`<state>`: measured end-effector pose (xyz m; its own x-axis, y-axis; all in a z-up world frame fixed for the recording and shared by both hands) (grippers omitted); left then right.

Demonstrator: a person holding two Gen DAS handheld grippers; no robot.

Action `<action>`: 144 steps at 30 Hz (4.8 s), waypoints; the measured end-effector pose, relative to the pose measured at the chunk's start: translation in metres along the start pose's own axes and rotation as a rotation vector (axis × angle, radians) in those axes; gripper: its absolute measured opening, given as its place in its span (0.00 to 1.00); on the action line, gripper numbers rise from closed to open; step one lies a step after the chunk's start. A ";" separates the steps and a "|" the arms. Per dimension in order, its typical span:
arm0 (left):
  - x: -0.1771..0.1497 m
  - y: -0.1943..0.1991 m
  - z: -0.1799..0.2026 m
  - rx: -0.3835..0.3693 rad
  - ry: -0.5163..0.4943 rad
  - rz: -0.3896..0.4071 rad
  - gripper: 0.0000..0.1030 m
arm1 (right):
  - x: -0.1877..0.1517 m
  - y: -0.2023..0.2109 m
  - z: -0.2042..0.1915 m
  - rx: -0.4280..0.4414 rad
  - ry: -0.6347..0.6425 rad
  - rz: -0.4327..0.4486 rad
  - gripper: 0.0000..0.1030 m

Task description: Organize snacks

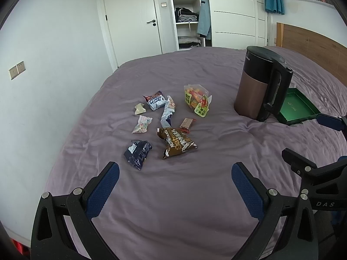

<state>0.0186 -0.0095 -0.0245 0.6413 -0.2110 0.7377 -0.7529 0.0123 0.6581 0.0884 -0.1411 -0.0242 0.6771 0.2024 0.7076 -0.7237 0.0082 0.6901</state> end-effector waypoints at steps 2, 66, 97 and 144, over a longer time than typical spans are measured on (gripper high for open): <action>0.000 0.000 0.000 0.000 0.002 -0.002 0.99 | 0.001 0.001 0.000 0.000 0.002 -0.003 1.00; -0.007 -0.003 0.000 -0.010 0.003 -0.032 0.99 | -0.006 -0.001 0.000 0.005 -0.011 -0.007 1.00; -0.022 -0.039 -0.089 0.158 0.139 -0.110 0.99 | 0.006 -0.035 -0.023 0.084 -0.006 -0.050 1.00; 0.018 -0.300 -0.125 -0.103 -0.042 -0.761 0.82 | 0.069 -0.276 -0.151 0.449 -0.177 -0.661 0.84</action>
<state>0.2747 0.1047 -0.1897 0.9696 -0.2341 0.0709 -0.0874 -0.0609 0.9943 0.3151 0.0180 -0.1887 0.9834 0.1352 0.1210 -0.0707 -0.3290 0.9417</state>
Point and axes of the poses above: each gripper's, at about its wrist camera, not at the fingertips, and y roughly against the way its jaws point, z to its right, x to its top, the point moved 3 cm from there along -y, roughly the way its jaws point, and after that the axes turned 3 degrees about -y, right-handed, at the moved point
